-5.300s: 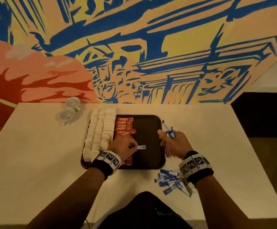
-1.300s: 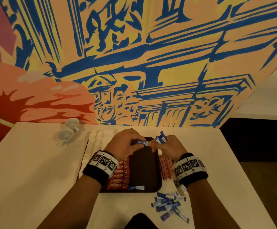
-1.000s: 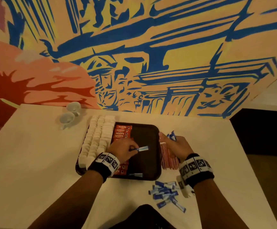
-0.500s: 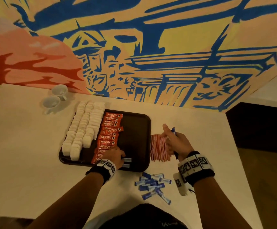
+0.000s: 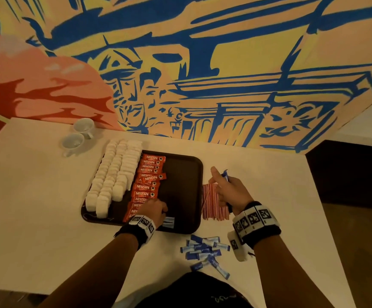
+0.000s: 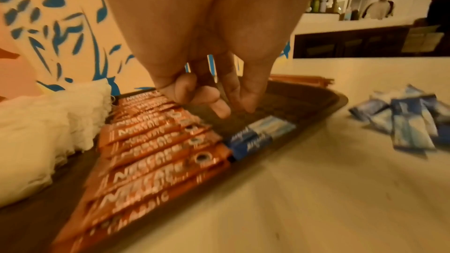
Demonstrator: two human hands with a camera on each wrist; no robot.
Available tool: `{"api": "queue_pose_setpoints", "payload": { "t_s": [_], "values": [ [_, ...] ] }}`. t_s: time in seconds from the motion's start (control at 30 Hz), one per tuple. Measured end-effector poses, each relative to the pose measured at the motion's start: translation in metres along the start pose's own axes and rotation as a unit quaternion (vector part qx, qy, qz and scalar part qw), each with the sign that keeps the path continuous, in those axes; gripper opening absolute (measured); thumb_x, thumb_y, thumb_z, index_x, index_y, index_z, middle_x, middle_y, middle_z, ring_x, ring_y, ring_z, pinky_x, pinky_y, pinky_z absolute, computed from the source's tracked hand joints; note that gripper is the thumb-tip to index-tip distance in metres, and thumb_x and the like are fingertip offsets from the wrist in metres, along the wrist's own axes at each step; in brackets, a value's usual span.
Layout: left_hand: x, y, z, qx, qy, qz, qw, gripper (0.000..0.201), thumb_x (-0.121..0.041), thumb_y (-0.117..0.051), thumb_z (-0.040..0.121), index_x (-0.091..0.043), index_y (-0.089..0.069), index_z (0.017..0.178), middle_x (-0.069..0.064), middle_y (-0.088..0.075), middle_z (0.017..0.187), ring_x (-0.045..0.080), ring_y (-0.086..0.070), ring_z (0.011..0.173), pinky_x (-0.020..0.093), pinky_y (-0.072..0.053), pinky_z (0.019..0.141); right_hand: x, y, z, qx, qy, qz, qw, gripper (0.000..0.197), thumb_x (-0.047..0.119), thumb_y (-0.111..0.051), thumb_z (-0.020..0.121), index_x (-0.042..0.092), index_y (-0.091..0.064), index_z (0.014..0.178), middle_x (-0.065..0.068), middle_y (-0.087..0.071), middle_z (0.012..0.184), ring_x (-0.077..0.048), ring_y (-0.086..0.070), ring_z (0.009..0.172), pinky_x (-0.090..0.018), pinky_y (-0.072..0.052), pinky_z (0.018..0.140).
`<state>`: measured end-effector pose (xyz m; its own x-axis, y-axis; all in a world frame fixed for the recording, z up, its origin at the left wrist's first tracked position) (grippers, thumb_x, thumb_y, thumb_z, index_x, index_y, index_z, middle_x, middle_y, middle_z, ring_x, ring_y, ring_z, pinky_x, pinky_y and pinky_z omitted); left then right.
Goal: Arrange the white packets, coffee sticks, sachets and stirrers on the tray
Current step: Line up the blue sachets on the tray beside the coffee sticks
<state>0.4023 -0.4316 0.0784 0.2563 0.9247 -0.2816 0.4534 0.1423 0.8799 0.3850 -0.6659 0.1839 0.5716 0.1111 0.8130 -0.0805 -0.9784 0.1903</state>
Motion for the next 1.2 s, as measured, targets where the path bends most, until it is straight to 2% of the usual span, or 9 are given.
{"api": "queue_pose_setpoints", "payload": {
  "t_s": [0.2, 0.33, 0.47, 0.6, 0.67, 0.77, 0.83, 1.07, 1.2],
  "values": [
    [-0.007, 0.081, -0.008, -0.125, 0.019, -0.148, 0.981, 0.021, -0.032, -0.066, 0.093, -0.032, -0.068, 0.113, -0.016, -0.063, 0.112, 0.002, -0.056, 0.102, 0.016, -0.037, 0.085, 0.039, -0.025, -0.008, 0.057, 0.036, 0.09, 0.994, 0.086, 0.084, -0.031, 0.082, 0.008, -0.066, 0.105, 0.005, -0.034, 0.055, -0.01, -0.028, 0.045, -0.024, -0.028, 0.044],
    [-0.023, 0.154, -0.025, -0.182, -0.02, -0.276, 0.944, 0.015, -0.03, -0.07, 0.091, -0.031, -0.072, 0.106, -0.018, -0.068, 0.098, -0.005, -0.061, 0.087, 0.012, -0.048, 0.08, 0.07, -0.047, -0.013, 0.09, 0.068, 0.165, 0.98, 0.072, 0.079, -0.039, 0.08, 0.011, -0.057, 0.092, 0.004, -0.035, 0.057, -0.01, -0.028, 0.046, -0.025, -0.029, 0.045],
    [-0.05, 0.208, -0.054, -0.179, -0.097, -0.39, 0.898, 0.006, -0.03, -0.074, 0.089, -0.027, -0.076, 0.093, -0.01, -0.074, 0.091, 0.005, -0.066, 0.087, 0.015, -0.051, 0.07, 0.097, -0.064, -0.021, 0.102, 0.105, 0.238, 0.96, 0.048, 0.064, -0.05, 0.089, 0.016, -0.051, 0.086, 0.005, -0.041, 0.059, -0.01, -0.035, 0.049, -0.026, -0.034, 0.05],
    [-0.065, 0.229, -0.072, -0.174, -0.14, -0.387, 0.894, 0.012, -0.033, -0.08, 0.083, -0.024, -0.074, 0.088, -0.006, -0.074, 0.085, 0.005, -0.067, 0.082, 0.015, -0.05, 0.072, 0.113, -0.079, -0.027, 0.073, 0.136, 0.28, 0.948, 0.04, 0.055, -0.049, 0.096, 0.016, -0.053, 0.087, 0.007, -0.05, 0.057, -0.011, -0.046, 0.055, -0.024, -0.042, 0.053],
    [-0.063, 0.234, -0.078, -0.181, -0.129, -0.39, 0.894, 0.016, -0.03, -0.082, 0.081, -0.022, -0.072, 0.091, -0.003, -0.073, 0.08, 0.004, -0.066, 0.074, 0.012, -0.049, 0.067, 0.119, -0.089, -0.032, 0.062, 0.138, 0.286, 0.946, 0.041, 0.054, -0.046, 0.1, 0.016, -0.054, 0.087, 0.007, -0.049, 0.057, -0.009, -0.049, 0.053, -0.025, -0.043, 0.055],
    [-0.055, 0.238, -0.084, -0.188, -0.115, -0.379, 0.899, 0.018, -0.027, -0.082, 0.081, -0.022, -0.068, 0.091, -0.002, -0.07, 0.073, 0.011, -0.066, 0.065, 0.021, -0.053, 0.058, 0.123, -0.103, -0.041, 0.045, 0.137, 0.284, 0.948, 0.042, 0.054, -0.044, 0.102, 0.017, -0.056, 0.088, 0.004, -0.052, 0.062, -0.011, -0.053, 0.057, -0.03, -0.045, 0.062],
    [-0.046, 0.24, -0.087, -0.191, -0.112, -0.373, 0.901, 0.014, -0.024, -0.08, 0.083, -0.022, -0.068, 0.09, -0.003, -0.07, 0.071, 0.012, -0.066, 0.063, 0.022, -0.054, 0.056, 0.125, -0.112, -0.043, 0.043, 0.138, 0.28, 0.949, 0.043, 0.057, -0.043, 0.1, 0.018, -0.055, 0.087, 0.006, -0.053, 0.06, -0.011, -0.053, 0.056, -0.028, -0.045, 0.058],
    [-0.009, 0.254, -0.094, -0.218, -0.125, -0.351, 0.902, 0.009, -0.024, -0.078, 0.085, -0.027, -0.07, 0.087, -0.008, -0.07, 0.076, 0.003, -0.065, 0.073, 0.02, -0.053, 0.071, 0.135, -0.135, -0.053, 0.008, 0.112, 0.308, 0.945, 0.042, 0.048, -0.039, 0.106, 0.014, -0.058, 0.092, -0.001, -0.06, 0.069, -0.015, -0.059, 0.061, -0.028, -0.049, 0.057],
    [0.015, 0.274, -0.105, -0.294, -0.124, -0.312, 0.895, 0.007, -0.03, -0.073, 0.09, -0.031, -0.066, 0.088, -0.016, -0.069, 0.081, -0.005, -0.063, 0.08, 0.013, -0.049, 0.072, 0.137, -0.13, -0.052, -0.036, 0.101, 0.36, 0.927, 0.045, 0.059, -0.042, 0.101, 0.016, -0.049, 0.088, 0.002, -0.043, 0.062, -0.012, -0.038, 0.047, -0.026, -0.035, 0.044]
  ]
}}
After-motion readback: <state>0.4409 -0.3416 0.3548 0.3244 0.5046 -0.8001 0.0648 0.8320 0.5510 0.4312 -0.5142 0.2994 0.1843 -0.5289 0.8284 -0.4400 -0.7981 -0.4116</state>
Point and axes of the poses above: each hand's wrist, its own z-axis towards the middle knuckle, its own y-axis out of the back of the hand, x = y × z, the point moved 8 cm from there along z, towards the middle knuckle
